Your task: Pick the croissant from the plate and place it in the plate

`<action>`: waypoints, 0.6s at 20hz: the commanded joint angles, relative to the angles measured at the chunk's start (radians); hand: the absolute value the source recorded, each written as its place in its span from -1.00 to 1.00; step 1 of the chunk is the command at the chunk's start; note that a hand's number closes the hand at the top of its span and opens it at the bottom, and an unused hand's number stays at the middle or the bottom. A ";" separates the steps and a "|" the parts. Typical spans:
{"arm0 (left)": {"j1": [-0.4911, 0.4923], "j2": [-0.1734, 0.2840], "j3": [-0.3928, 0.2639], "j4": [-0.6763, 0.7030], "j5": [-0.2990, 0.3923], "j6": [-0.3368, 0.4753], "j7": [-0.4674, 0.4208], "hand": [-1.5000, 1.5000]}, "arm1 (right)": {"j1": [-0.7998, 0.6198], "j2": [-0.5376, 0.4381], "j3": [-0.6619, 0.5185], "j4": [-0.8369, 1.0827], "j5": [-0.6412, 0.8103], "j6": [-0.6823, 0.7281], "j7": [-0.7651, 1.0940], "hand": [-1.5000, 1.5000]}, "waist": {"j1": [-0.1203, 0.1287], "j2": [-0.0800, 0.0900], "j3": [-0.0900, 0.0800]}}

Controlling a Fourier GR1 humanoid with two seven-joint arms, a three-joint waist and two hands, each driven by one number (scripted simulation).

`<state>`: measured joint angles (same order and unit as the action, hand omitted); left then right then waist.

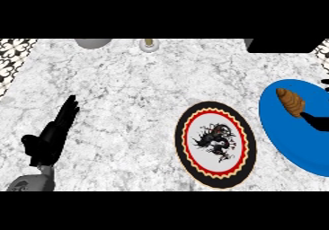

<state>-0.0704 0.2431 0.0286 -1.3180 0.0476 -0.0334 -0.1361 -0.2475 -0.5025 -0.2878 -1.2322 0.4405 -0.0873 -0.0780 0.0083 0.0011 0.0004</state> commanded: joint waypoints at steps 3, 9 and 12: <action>0.021 -0.024 -0.003 -0.034 -0.013 -0.001 0.006 0.00 | -0.113 0.054 -0.003 0.139 -0.006 -0.017 0.067 -1.00 | -0.001 0.000 0.000; -0.029 -0.034 0.021 0.081 -0.023 0.005 -0.063 0.00 | -0.127 0.065 -0.191 0.174 -0.213 -0.047 -0.085 -1.00 | -0.010 0.003 0.000; -0.001 0.007 0.036 -0.001 -0.003 -0.017 0.000 0.00 | -0.101 -0.002 -0.306 0.221 -0.357 0.068 -0.141 -1.00 | -0.010 -0.001 0.001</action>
<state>-0.0738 0.2344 0.0475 -1.3106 0.0322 -0.0376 -0.1422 -0.3470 -0.4586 -0.4754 -1.0662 0.2215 -0.0905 -0.1593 0.0016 0.0012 0.0011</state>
